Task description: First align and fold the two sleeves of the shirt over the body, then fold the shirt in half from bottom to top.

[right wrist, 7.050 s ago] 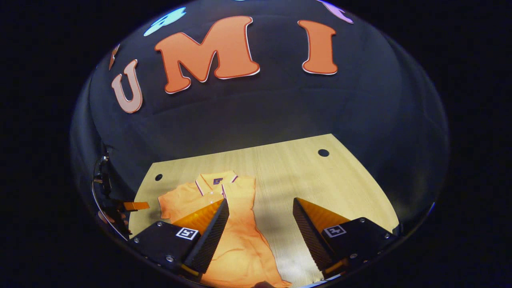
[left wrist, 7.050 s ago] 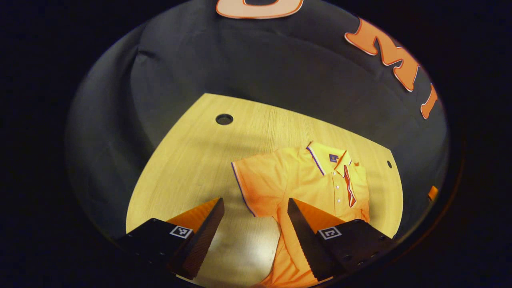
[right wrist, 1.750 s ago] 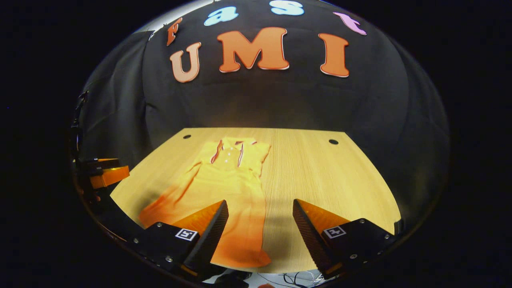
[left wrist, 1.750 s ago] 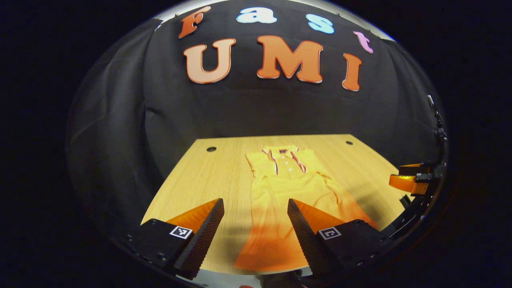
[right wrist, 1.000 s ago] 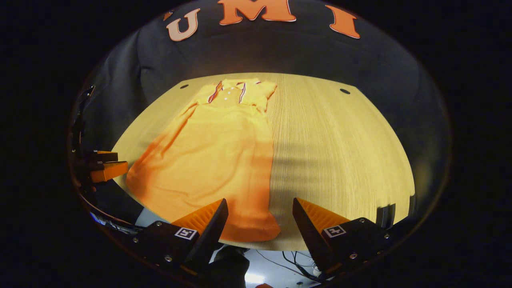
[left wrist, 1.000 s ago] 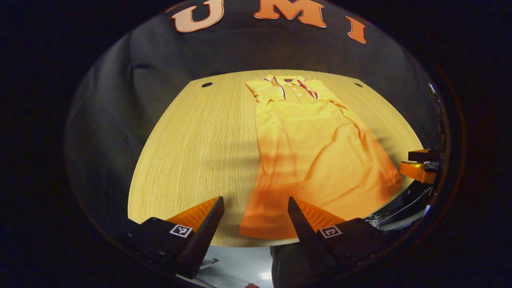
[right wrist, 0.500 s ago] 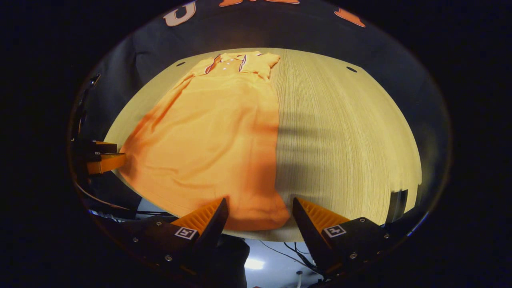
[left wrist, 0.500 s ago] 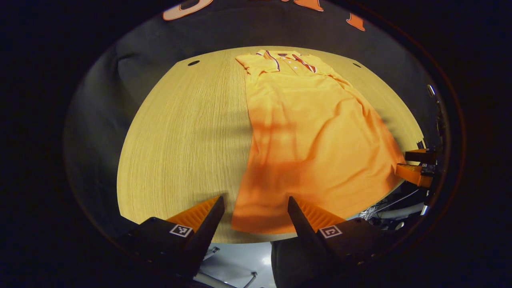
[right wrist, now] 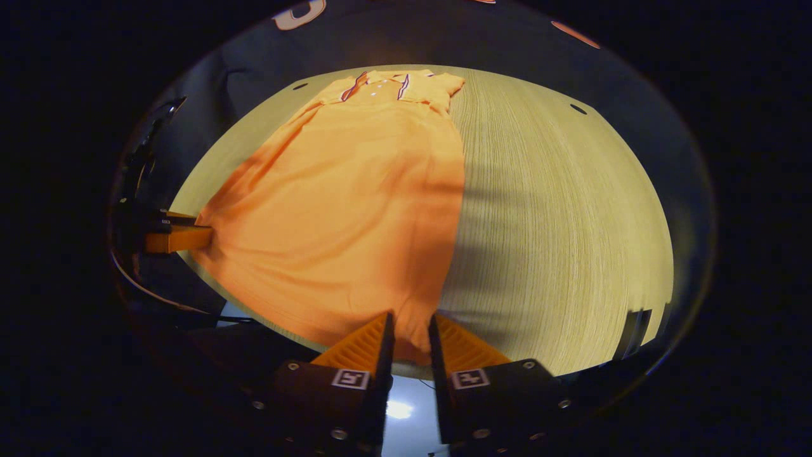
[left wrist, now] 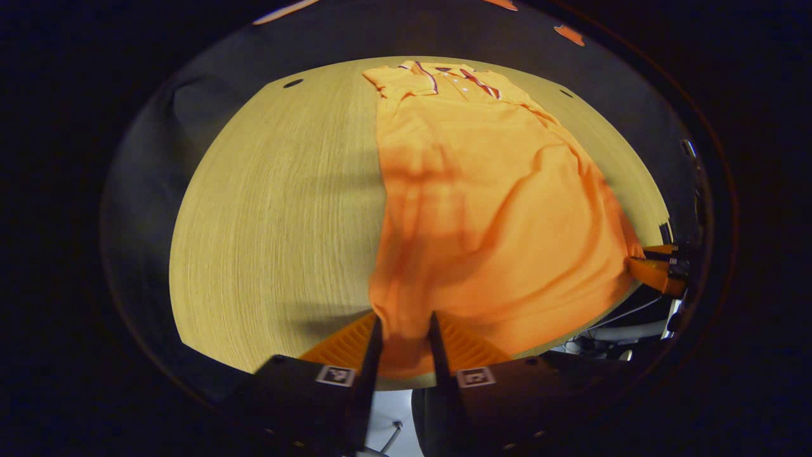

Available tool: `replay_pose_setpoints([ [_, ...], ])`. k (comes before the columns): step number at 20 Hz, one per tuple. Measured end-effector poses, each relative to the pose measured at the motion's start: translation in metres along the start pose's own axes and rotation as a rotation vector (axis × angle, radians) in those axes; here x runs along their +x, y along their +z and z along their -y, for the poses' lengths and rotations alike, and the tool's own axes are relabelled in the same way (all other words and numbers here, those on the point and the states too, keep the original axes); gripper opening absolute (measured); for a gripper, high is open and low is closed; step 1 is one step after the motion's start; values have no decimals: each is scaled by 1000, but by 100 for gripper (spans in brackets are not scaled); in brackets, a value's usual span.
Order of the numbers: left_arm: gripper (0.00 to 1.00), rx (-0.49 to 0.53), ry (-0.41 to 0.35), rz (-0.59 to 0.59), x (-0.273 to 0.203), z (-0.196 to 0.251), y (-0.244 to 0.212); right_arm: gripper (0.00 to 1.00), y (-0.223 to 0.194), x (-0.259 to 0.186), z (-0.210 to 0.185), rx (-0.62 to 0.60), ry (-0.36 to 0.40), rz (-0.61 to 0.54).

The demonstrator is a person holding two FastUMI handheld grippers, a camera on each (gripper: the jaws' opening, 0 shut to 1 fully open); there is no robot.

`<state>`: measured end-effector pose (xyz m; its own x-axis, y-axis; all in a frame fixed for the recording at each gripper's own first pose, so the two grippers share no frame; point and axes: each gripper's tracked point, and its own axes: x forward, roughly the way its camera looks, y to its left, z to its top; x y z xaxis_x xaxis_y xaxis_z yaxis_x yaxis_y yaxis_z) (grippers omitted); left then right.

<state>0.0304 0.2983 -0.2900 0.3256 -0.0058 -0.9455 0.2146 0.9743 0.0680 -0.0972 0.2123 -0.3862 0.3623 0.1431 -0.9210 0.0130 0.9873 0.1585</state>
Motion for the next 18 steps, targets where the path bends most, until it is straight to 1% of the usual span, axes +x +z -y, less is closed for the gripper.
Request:
replay_pose_setpoints([
  [1, 30, -8, -6, -23, 3, -1, -3, 13, -2, 0, -7, 47, 41, -16],
  [2, 9, -11, -14, -23, 0, 0, -3, 13, 0, 1, -11, 80, 70, -23],
  [3, 10, -29, -32, -18, 3, 7, 2, 12, 2, 2, -16, 105, 103, -29],
  [4, 1, -58, -59, -18, -1, 6, 1, 12, 1, 5, -20, 114, 125, -41],
  [5, 1, -71, -80, -29, -3, 7, 0, 9, 7, 8, -16, 141, 118, -31],
  [6, 1, -84, -82, -17, -3, 4, 3, 5, 13, 3, -26, 155, 167, -35],
  [7, 1, -89, -93, -2, -6, 4, 10, 4, 19, 0, -31, 175, 173, -11],
  [8, 1, -109, -101, 19, -11, 3, 17, 5, 26, -1, -36, 173, 199, -5],
  [10, 1, -134, -118, 55, -21, 0, 31, 5, 45, -9, -38, 177, 230, 49],
  [11, 1, -135, -121, 77, -27, -2, 40, 4, 55, -13, -41, 179, 251, 72],
  [15, 1, -114, -128, 164, -46, -2, 83, 4, 85, -21, -40, 175, 284, 128],
  [18, 1, -106, -159, 231, -61, 7, 117, 4, 110, -27, -44, 203, 323, 175],
])
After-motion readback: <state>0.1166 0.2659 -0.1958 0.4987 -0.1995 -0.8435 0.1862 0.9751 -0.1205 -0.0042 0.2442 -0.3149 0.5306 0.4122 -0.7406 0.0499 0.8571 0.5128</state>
